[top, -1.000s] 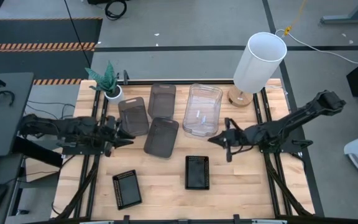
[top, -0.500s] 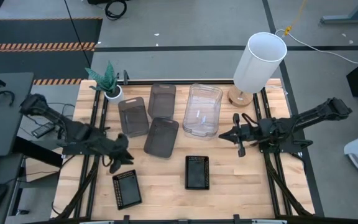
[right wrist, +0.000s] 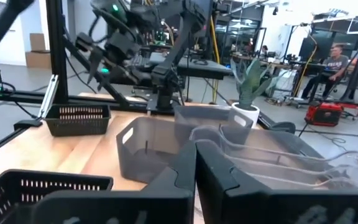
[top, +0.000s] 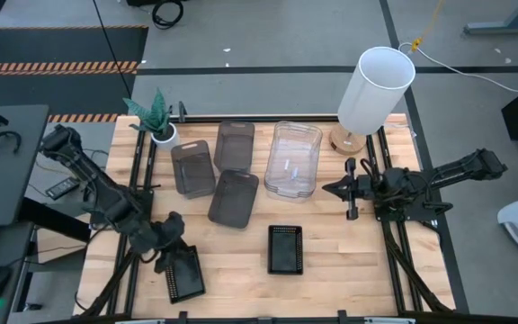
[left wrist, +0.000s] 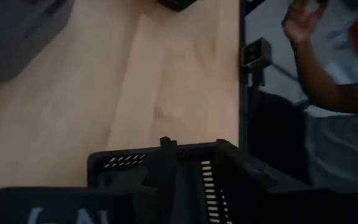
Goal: Stack baskets by color
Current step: Stack the bottom black bin on the top left black bin
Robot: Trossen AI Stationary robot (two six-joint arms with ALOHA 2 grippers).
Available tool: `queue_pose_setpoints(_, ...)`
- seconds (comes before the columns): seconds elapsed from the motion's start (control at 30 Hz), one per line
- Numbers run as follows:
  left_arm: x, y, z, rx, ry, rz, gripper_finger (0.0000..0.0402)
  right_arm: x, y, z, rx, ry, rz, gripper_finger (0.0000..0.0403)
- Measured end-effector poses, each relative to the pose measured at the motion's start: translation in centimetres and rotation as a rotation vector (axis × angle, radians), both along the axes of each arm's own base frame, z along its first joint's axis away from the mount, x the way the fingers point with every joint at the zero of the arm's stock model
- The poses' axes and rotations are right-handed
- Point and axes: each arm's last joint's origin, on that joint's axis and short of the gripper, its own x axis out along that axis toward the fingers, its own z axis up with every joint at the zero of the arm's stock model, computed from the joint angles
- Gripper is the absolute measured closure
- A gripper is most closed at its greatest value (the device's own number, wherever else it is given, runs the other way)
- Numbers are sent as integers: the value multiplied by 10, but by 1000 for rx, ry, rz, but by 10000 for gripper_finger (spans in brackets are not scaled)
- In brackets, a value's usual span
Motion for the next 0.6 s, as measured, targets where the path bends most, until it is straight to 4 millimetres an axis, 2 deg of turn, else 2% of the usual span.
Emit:
queue_pose_setpoints(0.1,2,-8,8,76,47,-13,285,0,0,-1,3,7,1,391)
queue_pose_setpoints(0.23,5,-11,1,193,153,-7,285,1,0,-1,3,8,1,391)
queue_pose_setpoints(0.3,13,-9,-2,272,137,49,285,1,0,-1,3,7,1,389)
queue_pose_setpoints(0.47,43,-2,-2,407,123,102,285,1,0,-1,3,8,2,388)
queue_pose_setpoints(0.6,78,-1,7,523,126,64,285,1,0,-1,3,8,2,387)
